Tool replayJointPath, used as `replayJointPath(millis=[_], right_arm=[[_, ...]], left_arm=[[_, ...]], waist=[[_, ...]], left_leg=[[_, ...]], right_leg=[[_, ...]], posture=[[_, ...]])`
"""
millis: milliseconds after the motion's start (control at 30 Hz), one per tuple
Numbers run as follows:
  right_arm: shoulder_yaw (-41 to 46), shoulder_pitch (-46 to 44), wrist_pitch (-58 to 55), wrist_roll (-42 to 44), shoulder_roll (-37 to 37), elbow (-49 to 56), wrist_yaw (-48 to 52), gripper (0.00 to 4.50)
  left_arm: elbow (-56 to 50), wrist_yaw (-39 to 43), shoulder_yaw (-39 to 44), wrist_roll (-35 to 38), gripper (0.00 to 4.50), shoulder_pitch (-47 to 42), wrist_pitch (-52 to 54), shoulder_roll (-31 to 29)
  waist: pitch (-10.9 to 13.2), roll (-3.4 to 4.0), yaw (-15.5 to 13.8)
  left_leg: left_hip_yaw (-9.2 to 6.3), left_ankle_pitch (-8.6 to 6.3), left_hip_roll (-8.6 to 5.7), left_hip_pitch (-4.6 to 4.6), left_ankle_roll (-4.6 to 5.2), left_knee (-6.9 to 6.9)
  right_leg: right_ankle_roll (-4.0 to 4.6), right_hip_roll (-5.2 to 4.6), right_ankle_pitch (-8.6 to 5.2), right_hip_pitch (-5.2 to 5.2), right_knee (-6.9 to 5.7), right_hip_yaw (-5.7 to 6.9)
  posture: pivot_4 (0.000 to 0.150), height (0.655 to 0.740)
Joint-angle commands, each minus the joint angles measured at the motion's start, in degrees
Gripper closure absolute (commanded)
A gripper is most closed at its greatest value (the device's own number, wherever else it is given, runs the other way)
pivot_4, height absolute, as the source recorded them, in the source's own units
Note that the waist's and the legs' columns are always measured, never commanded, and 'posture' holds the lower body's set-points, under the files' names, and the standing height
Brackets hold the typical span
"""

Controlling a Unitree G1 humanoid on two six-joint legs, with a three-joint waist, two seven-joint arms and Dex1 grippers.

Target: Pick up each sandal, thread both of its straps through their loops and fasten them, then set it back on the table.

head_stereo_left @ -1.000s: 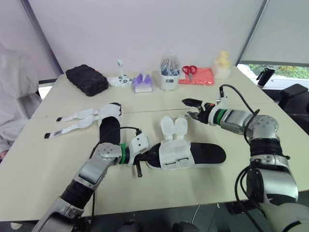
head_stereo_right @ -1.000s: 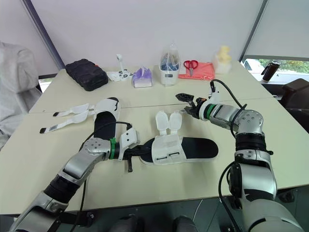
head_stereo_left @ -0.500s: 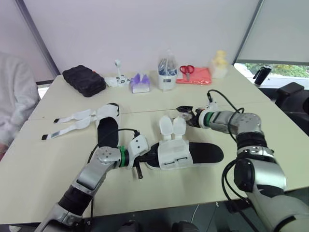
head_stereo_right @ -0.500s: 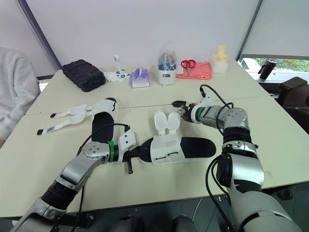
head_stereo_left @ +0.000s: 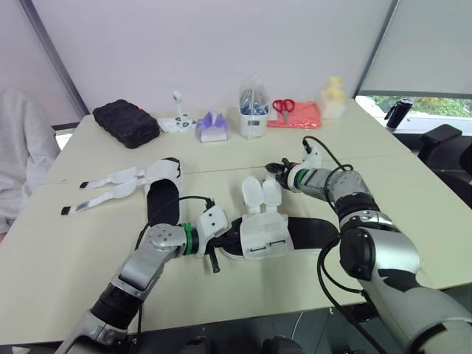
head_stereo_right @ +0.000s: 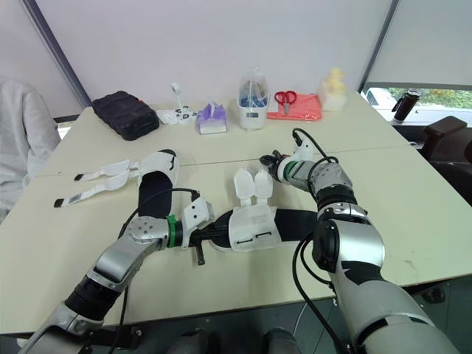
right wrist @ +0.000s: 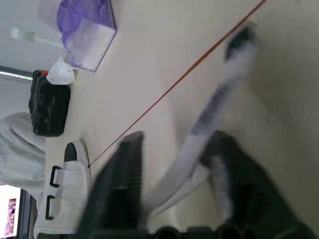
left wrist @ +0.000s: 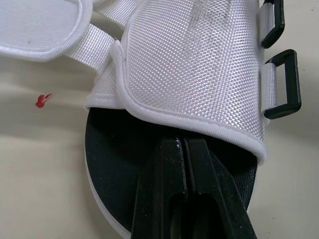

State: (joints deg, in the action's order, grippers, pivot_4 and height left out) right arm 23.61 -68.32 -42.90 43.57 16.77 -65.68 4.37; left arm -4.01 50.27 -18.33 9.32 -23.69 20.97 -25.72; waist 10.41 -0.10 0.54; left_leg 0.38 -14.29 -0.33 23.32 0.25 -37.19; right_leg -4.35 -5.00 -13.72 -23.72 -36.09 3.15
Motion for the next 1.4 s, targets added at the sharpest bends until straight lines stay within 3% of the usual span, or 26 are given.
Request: replayJointPath(millis=[33,267,467,567,633,867,1067,1200,1400], right_arm=[[2.8,-2.5,1.1,-0.7,0.7,-0.7,0.5,4.48],[4.5,-3.1,-0.7,-1.7,1.6,0.5,5.8,4.48],[-8.1,6.9,4.4,-7.2,1.9,27.1,27.3,4.48],[-20.6,23.4,25.9,-17.7,6.4,50.2,43.3,4.48],[-24.9,30.9,42.5,-23.2,9.6,57.0,52.6,4.48],[-26.9,42.7,71.2,-27.2,15.1,60.3,65.1,4.48],[-29.1,44.4,92.3,-28.0,18.9,57.2,71.8,4.48],[-31.6,43.5,99.6,-29.2,22.0,52.5,74.0,3.17],[-29.5,41.2,114.5,-38.4,25.0,43.0,67.6,0.04]], left_arm=[[-1.3,-0.3,0.9,0.2,4.5,0.3,0.4,0.1],[-1.2,-0.6,0.9,0.6,4.5,0.3,0.6,0.4],[-1.7,-0.7,1.0,0.8,4.5,0.7,1.0,0.7],[-1.9,-0.3,1.0,0.9,4.5,1.3,1.3,0.4],[-2.0,0.2,0.9,1.0,4.5,1.6,1.4,0.0],[-1.6,1.2,0.6,1.0,4.5,1.7,1.5,-0.4],[0.2,1.6,0.4,0.5,4.5,0.7,0.6,-0.1],[1.0,2.1,0.2,0.3,4.5,0.2,0.1,0.2],[2.6,2.1,0.1,0.0,4.5,-0.5,-1.0,1.4]], waist=[[0.0,0.0,0.1],[0.0,0.0,0.1],[0.0,0.02,0.0],[0.0,0.0,-0.5],[0.0,0.0,-0.9],[0.0,-0.01,0.0],[0.0,-0.01,0.0],[0.0,-0.03,-0.1],[0.0,-0.04,-0.3]], left_leg=[[0.0,0.0,0.0,0.0,0.0,0.0],[0.0,0.0,0.0,0.0,0.0,0.03],[-0.04,0.0,0.0,0.02,0.0,0.03],[-0.14,0.0,-0.02,0.05,0.0,0.03],[-0.17,-0.03,-0.08,0.06,0.04,0.02],[-0.13,0.0,-0.02,-0.33,0.0,-0.08],[-0.12,-0.01,-0.02,-0.54,0.0,-0.03],[-0.12,-0.01,-0.02,-0.64,0.0,0.0],[-0.1,-0.01,-0.04,-0.73,0.0,0.0]], right_leg=[[0.0,0.0,0.0,0.0,0.0,0.0],[0.0,0.01,0.0,-0.02,0.0,0.0],[-0.01,0.03,0.0,-0.05,0.0,0.01],[-0.03,0.03,-0.01,-0.02,0.03,0.04],[-0.14,0.02,-0.08,-0.03,0.06,0.02],[-0.14,0.09,-0.09,0.31,0.02,-0.03],[-0.13,0.07,-0.1,0.48,0.04,-0.06],[-0.13,0.06,-0.11,0.57,0.04,-0.07],[-0.11,0.0,-0.11,0.65,0.03,-0.08]], posture=[[0.15,0.74],[0.15,0.74],[0.15,0.74],[0.15,0.74],[0.15,0.74],[0.15,0.74],[0.15,0.74],[0.15,0.74],[0.15,0.74]])
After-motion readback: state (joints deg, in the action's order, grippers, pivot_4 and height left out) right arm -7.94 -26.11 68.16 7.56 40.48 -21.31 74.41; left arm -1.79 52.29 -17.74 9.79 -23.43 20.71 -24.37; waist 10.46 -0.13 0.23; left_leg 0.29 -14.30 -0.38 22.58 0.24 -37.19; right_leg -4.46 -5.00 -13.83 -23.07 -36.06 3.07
